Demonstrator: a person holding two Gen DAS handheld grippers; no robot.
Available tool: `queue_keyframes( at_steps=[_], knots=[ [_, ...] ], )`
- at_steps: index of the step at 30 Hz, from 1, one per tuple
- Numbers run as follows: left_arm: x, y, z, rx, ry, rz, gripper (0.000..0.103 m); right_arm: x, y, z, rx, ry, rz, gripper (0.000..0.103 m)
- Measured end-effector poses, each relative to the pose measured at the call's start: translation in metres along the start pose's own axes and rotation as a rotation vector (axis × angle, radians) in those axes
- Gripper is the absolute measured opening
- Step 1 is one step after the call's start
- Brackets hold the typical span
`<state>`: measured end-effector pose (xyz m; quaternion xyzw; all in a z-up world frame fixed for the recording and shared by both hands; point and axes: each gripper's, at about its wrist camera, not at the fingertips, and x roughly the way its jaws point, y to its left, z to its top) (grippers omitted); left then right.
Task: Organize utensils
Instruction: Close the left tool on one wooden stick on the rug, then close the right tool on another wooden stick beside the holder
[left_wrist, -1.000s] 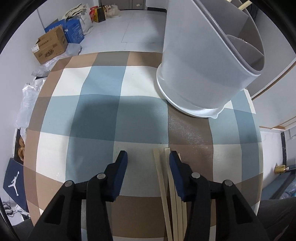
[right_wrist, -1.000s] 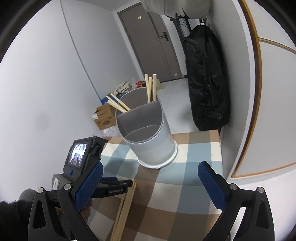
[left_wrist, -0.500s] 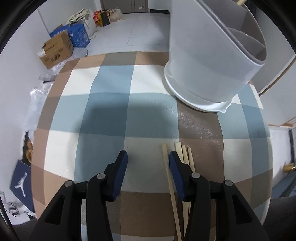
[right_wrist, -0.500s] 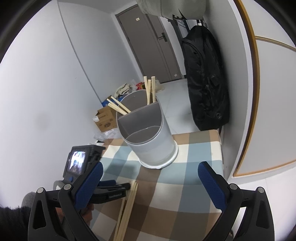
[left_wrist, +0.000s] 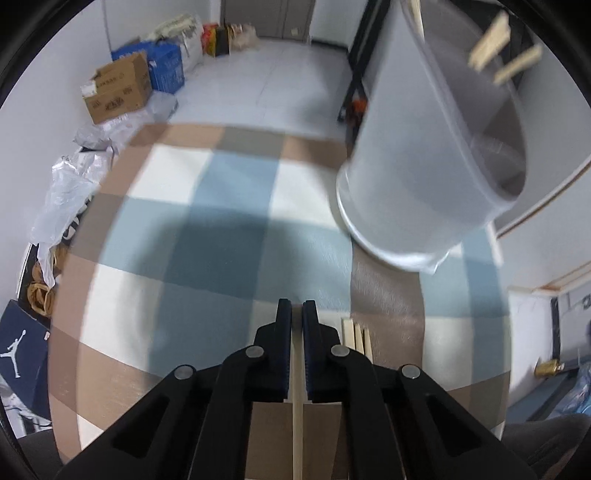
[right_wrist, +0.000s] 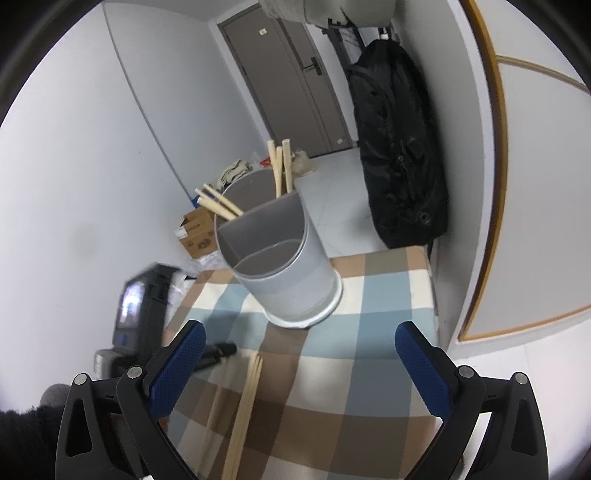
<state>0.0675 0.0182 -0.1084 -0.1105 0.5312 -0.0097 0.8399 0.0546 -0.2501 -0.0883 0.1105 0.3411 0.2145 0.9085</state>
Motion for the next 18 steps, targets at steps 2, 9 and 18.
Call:
queue_keyframes(
  at_steps=[2, 9, 18],
  knots=[
    [-0.016, 0.008, 0.000, -0.015, -0.055, -0.028, 0.002, 0.007, 0.005, -0.003, -0.016, 0.028, 0.005, 0.103],
    [-0.056, 0.026, -0.005, -0.062, -0.193, -0.114, 0.002, 0.044, 0.024, -0.013, -0.066, 0.180, 0.028, 0.071],
    [-0.062, 0.057, -0.004, -0.091, -0.298, -0.205, 0.002, 0.086, 0.057, -0.022, -0.190, 0.340, 0.044, 0.051]
  ],
)
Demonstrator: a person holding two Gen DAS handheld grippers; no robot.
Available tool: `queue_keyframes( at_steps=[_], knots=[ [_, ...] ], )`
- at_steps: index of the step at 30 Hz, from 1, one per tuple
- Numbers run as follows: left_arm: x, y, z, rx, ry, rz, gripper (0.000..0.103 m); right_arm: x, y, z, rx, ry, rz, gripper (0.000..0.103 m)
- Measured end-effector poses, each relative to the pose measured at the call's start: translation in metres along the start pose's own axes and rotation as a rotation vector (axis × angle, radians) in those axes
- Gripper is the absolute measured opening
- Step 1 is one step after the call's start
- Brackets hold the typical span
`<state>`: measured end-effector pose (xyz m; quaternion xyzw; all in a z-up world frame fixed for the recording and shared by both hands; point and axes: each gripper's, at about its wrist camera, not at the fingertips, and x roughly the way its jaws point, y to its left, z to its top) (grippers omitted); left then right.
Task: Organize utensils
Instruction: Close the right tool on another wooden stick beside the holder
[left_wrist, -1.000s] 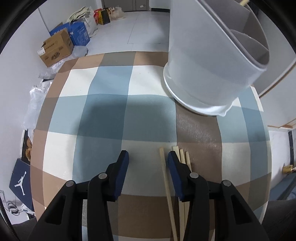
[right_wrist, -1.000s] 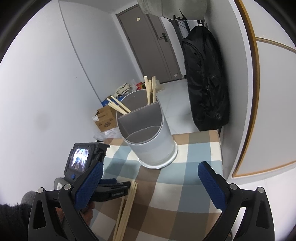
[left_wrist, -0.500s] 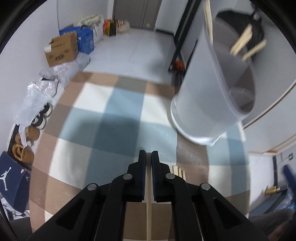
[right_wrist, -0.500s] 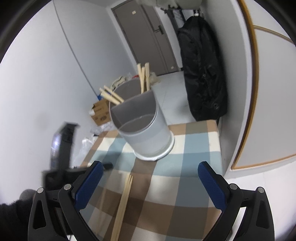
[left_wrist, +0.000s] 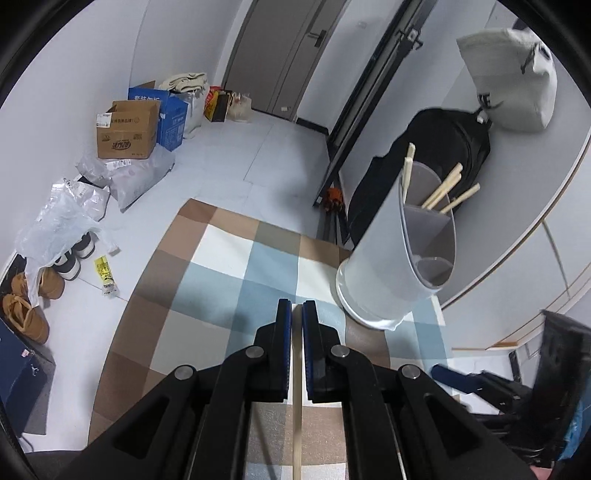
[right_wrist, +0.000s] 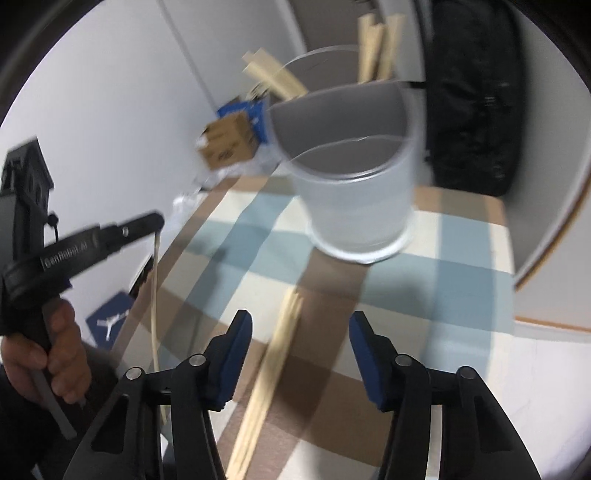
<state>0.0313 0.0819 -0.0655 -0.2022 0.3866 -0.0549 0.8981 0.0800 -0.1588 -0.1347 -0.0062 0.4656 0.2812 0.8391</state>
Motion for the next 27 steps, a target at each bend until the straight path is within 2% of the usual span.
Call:
queue_keyframes(
  at_steps=[1, 5, 9, 21, 27],
  knots=[
    [-0.001, 0.004, 0.001, -0.012, -0.003, -0.007, 0.002, 0.008, 0.005, 0.003, -0.023, 0.024, 0.007, 0.045],
    [-0.011, 0.007, 0.002, -0.039, -0.034, -0.028, 0.002, 0.040, 0.016, 0.011, -0.078, 0.106, -0.002, 0.039],
    [-0.019, 0.009, 0.004, -0.039, -0.056, -0.048, 0.002, 0.064, 0.017, 0.019, -0.096, 0.168, -0.064, 0.024],
    [-0.023, 0.027, 0.012, -0.091, -0.077, -0.089, 0.002, 0.097, 0.042, 0.033, -0.194, 0.254, -0.143, 0.020],
    [-0.026, 0.029, 0.012, -0.090, -0.085, -0.087, 0.002, 0.103, 0.045, 0.037, -0.195, 0.285, -0.158, 0.013]
  ],
)
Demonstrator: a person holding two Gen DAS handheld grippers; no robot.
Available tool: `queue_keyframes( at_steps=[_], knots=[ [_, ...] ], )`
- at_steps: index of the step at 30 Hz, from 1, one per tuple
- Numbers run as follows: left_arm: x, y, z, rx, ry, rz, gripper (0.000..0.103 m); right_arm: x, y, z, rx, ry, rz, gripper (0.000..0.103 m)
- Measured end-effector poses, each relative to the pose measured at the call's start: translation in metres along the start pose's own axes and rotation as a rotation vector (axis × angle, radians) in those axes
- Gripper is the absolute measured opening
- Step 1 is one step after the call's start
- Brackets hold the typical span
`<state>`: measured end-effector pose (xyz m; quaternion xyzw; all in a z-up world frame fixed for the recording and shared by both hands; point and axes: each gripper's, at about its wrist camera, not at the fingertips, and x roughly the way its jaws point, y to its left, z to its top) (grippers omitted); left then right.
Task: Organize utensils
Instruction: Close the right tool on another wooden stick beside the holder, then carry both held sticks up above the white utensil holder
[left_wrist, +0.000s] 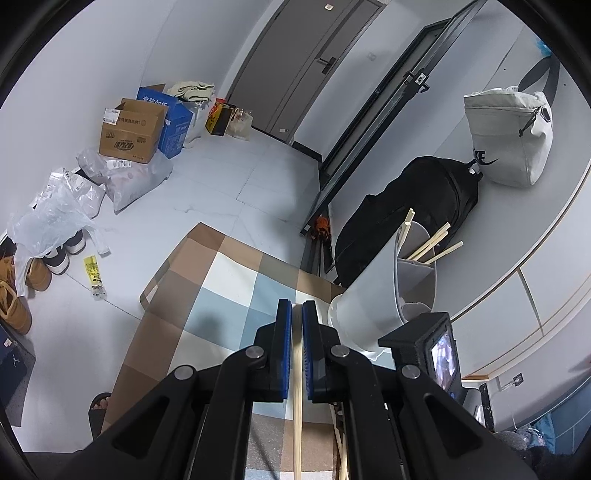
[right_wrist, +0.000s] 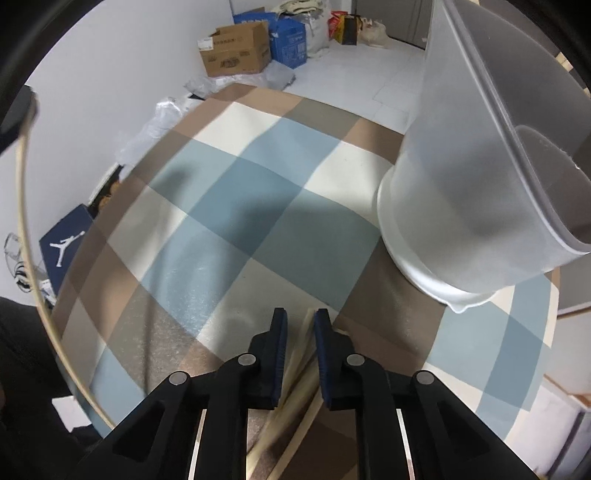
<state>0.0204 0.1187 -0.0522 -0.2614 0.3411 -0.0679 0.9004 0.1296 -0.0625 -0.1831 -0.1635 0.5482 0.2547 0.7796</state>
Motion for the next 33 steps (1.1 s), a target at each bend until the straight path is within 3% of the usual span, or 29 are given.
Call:
queue_keyframes(
  at_steps=[9, 12, 17, 23, 33],
  knots=[
    [0.000, -0.001, -0.002, 0.009, 0.000, 0.002, 0.002, -0.010, -0.012, -0.004, 0.087, -0.042, 0.043, 0.006],
    [-0.003, -0.002, -0.003, 0.025, -0.010, -0.002, 0.002, -0.029, -0.019, -0.006, 0.119, -0.110, 0.065, 0.000],
    [-0.007, -0.007, -0.005, 0.057, -0.022, -0.009, 0.002, -0.069, -0.021, -0.015, 0.105, -0.222, 0.083, 0.000],
    [-0.003, -0.012, -0.007, 0.046, -0.015, 0.005, 0.002, -0.050, -0.020, -0.010, 0.066, -0.109, 0.136, 0.004],
    [0.000, -0.009, -0.008, 0.033, -0.001, 0.008, 0.002, -0.004, -0.009, -0.001, 0.034, 0.032, 0.100, 0.018]
  ],
)
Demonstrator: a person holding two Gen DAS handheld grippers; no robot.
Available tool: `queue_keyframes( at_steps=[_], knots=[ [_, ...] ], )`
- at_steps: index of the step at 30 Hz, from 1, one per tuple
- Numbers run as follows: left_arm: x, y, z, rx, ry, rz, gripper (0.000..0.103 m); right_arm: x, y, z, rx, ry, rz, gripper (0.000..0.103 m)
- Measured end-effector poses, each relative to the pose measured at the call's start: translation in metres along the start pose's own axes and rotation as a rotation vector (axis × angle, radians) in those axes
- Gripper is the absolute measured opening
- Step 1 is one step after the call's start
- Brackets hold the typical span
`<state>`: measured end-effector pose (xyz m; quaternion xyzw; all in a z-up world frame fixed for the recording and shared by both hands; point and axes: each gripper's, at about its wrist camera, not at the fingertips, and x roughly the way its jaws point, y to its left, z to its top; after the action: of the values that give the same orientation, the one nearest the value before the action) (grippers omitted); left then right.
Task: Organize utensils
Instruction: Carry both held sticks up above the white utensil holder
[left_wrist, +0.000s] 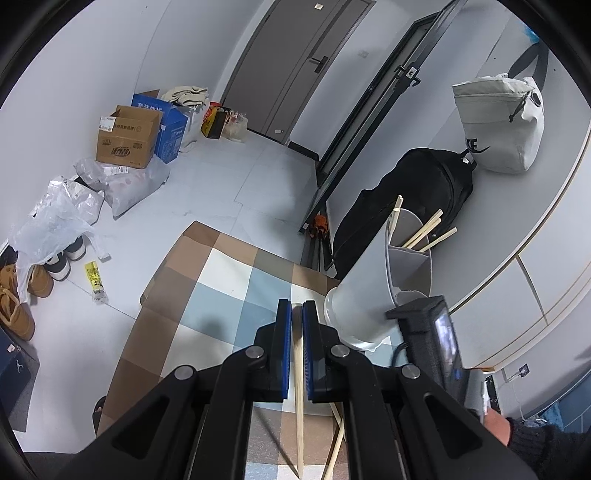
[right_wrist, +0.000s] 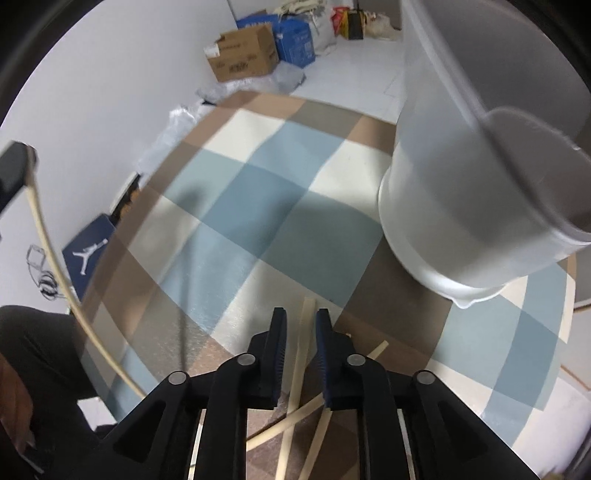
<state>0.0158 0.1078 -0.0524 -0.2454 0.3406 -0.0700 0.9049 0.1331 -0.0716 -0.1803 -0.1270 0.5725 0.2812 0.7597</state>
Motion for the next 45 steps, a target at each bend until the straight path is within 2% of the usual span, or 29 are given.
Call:
queue_keyframes(
  at_steps=[3, 6, 11, 14, 22, 27, 35, 45],
  knots=[
    [0.003, 0.002, 0.001, -0.009, 0.007, 0.000, 0.002, 0.000, 0.006, -0.001, -0.024, -0.011, -0.020, 0.018],
    [0.004, 0.001, 0.001, -0.010, 0.009, -0.005, 0.002, 0.002, 0.007, 0.001, -0.029, -0.018, -0.032, 0.006],
    [0.001, 0.000, 0.001, -0.002, 0.004, -0.008, 0.002, -0.006, 0.001, 0.005, 0.007, -0.079, -0.013, 0.006],
    [-0.001, -0.001, 0.000, 0.008, -0.001, -0.010, 0.002, -0.027, 0.000, 0.003, 0.028, -0.153, 0.002, 0.006],
    [-0.008, -0.021, 0.001, 0.079, -0.018, -0.029, 0.002, -0.106, 0.004, -0.025, 0.035, -0.427, 0.023, 0.006],
    [-0.012, -0.033, 0.003, 0.094, -0.022, -0.045, 0.002, -0.143, 0.005, -0.039, 0.008, -0.552, 0.014, 0.005],
    [-0.035, -0.067, 0.020, 0.142, -0.074, -0.066, 0.002, -0.183, 0.008, -0.055, -0.016, -0.681, 0.020, 0.005],
    [-0.047, -0.113, 0.037, 0.256, -0.115, -0.065, 0.002, -0.214, -0.008, -0.067, 0.019, -0.765, 0.031, 0.005]
  ],
)
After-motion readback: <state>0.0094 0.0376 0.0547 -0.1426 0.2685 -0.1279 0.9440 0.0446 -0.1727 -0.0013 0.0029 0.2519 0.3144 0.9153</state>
